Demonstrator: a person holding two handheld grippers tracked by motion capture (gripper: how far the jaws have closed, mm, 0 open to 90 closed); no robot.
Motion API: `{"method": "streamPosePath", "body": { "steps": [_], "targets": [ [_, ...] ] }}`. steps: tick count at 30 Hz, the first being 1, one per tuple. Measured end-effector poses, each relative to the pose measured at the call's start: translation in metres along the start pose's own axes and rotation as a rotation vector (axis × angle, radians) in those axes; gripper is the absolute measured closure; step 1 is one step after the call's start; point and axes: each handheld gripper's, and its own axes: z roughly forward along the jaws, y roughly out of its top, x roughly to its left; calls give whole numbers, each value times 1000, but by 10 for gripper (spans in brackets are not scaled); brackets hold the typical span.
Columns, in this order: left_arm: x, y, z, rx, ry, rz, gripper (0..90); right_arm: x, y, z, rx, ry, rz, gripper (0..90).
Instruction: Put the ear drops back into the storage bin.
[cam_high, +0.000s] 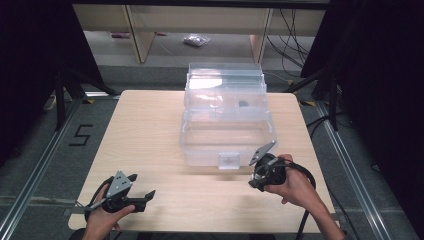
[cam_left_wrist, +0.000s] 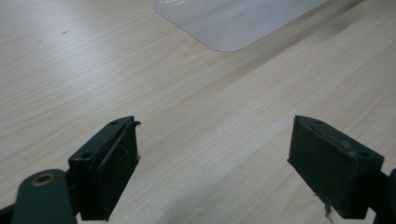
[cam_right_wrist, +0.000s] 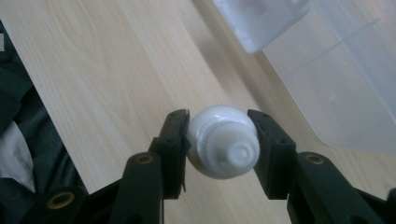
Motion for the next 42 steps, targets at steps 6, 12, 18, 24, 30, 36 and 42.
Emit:
{"method": "streamPosePath", "body": {
  "steps": [6,12,18,24,30,36,42],
  "targets": [
    [0,0,0,-1,-2,-4,153,-8,7,-14,9,-10,2,602],
    [0,0,0,0,-3,-5,153,-16,14,-23,-2,5,-7,602],
    [1,0,0,10,1,6,153,-20,19,-30,7,15,18,602],
    [1,0,0,6,-2,1,153,-32,28,-38,7,8,14,602],
    [1,0,0,5,-1,2,153,-42,35,-44,13,-1,37,602],
    [1,0,0,4,-2,0,153,-58,42,-47,20,-9,57,602],
    [1,0,0,6,-2,1,153,-69,47,-46,36,-12,72,602]
  ]
}}
